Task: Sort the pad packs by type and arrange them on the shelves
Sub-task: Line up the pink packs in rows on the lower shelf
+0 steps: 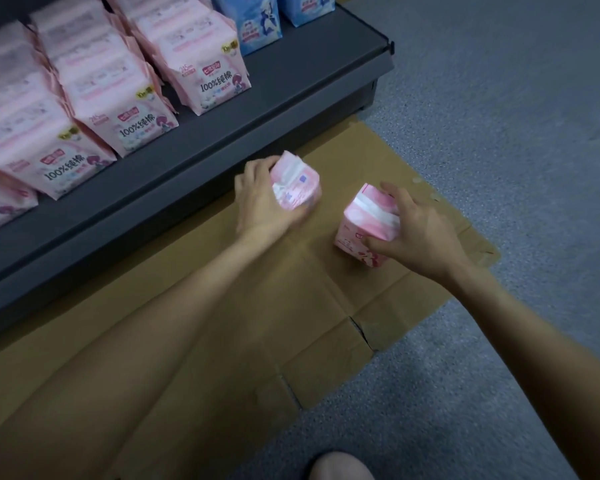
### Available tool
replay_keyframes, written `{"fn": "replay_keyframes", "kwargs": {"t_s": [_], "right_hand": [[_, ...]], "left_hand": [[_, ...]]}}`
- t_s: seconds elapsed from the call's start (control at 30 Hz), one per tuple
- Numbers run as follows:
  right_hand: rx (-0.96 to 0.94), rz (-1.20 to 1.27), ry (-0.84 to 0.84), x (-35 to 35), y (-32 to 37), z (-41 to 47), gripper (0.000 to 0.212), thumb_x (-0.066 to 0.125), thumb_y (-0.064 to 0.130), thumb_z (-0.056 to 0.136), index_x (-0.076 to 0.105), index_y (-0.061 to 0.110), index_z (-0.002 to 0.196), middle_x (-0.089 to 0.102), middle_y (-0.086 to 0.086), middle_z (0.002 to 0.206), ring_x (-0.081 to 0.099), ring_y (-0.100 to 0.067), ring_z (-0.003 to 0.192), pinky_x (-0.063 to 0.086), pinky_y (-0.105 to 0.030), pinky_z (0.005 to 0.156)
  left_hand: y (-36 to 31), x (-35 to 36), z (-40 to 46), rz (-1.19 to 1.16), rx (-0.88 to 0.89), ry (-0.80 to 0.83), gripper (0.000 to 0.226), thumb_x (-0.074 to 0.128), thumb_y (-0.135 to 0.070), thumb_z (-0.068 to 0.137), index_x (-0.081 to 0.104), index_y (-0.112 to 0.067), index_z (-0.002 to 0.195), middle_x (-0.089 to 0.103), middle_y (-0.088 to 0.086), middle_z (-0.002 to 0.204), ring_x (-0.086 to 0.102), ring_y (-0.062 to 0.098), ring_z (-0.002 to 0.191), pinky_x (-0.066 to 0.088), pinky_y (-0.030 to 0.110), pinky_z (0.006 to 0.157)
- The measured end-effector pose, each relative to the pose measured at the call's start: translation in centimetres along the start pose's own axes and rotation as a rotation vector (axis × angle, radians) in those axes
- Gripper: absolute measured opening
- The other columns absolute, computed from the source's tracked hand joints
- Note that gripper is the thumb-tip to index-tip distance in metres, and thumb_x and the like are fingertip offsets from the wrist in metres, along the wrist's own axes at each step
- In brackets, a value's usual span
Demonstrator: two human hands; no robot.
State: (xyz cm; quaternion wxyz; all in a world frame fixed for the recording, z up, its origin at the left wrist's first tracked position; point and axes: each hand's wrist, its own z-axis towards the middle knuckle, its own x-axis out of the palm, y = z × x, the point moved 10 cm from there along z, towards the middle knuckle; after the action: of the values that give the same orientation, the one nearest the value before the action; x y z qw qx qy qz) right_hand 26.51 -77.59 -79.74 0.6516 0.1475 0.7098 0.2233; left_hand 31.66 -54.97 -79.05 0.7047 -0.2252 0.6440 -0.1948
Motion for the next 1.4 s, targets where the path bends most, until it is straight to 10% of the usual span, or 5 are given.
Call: {"fn": "replay_keyframes", "kwargs": {"t_s": [0.4, 0.63, 0.83, 1.13, 1.4], "right_hand": [[-0.283, 0.069, 0.244, 4.7, 11.0, -2.6, 0.092, 0.053, 0.068, 0.06, 0.043, 0.016, 0.135, 0.054, -0.002, 0.124, 0.051, -0.022, 0.105, 0.04, -0.034, 0.08], [-0.308, 0.087, 0.372, 9.5, 14.8, -2.0, 0.08, 0.076, 0.041, 0.074, 0.038, 0.02, 0.14, 0.053, -0.002, 0.13, 0.052, -0.02, 0.111, 0.045, -0.031, 0.082], [-0.281, 0.114, 0.383, 11.7, 16.4, -1.5, 0.083, 0.08, 0.044, 0.068, 0.043, 0.022, 0.139, 0.055, -0.001, 0.128, 0.055, -0.022, 0.11, 0.05, -0.042, 0.087], [-0.258, -0.046, 0.32, 10.1, 15.7, -1.4, 0.078, 0.077, 0.036, 0.073, 0.04, 0.019, 0.139, 0.055, -0.005, 0.126, 0.054, -0.025, 0.106, 0.051, -0.041, 0.083], [-0.338, -0.045, 0.386, 9.8, 21.4, -2.8, 0.082, 0.078, 0.045, 0.07, 0.04, 0.02, 0.139, 0.057, 0.0, 0.125, 0.056, -0.018, 0.106, 0.054, -0.04, 0.083]], "left_hand": [[6.4, -7.8, -11.9, 0.546, 0.841, 0.445, 0.076, 0.083, -0.007, 0.06, 0.047, -0.028, 0.124, 0.052, 0.008, 0.129, 0.049, 0.026, 0.119, 0.051, 0.037, 0.079], [11.1, -8.8, -14.8, 0.394, 0.581, 0.382, 0.077, 0.069, 0.0, 0.076, 0.042, -0.039, 0.137, 0.029, 0.001, 0.151, 0.031, 0.033, 0.136, 0.05, 0.052, 0.089], [13.9, -9.2, -14.5, 0.213, -0.327, 0.314, 0.095, 0.061, -0.069, 0.074, 0.018, -0.029, 0.149, 0.022, 0.006, 0.153, 0.034, 0.028, 0.135, 0.039, 0.043, 0.102], [15.4, -5.4, -11.9, 0.474, -0.383, 0.669, 0.063, 0.054, -0.077, 0.072, 0.067, -0.021, 0.096, 0.066, -0.001, 0.087, 0.06, 0.016, 0.079, 0.037, 0.026, 0.056], [19.8, -9.8, -16.7, 0.388, -0.308, 1.027, 0.078, 0.065, -0.055, 0.066, 0.044, -0.017, 0.131, 0.065, 0.001, 0.109, 0.064, 0.015, 0.091, 0.057, 0.031, 0.074]]}}
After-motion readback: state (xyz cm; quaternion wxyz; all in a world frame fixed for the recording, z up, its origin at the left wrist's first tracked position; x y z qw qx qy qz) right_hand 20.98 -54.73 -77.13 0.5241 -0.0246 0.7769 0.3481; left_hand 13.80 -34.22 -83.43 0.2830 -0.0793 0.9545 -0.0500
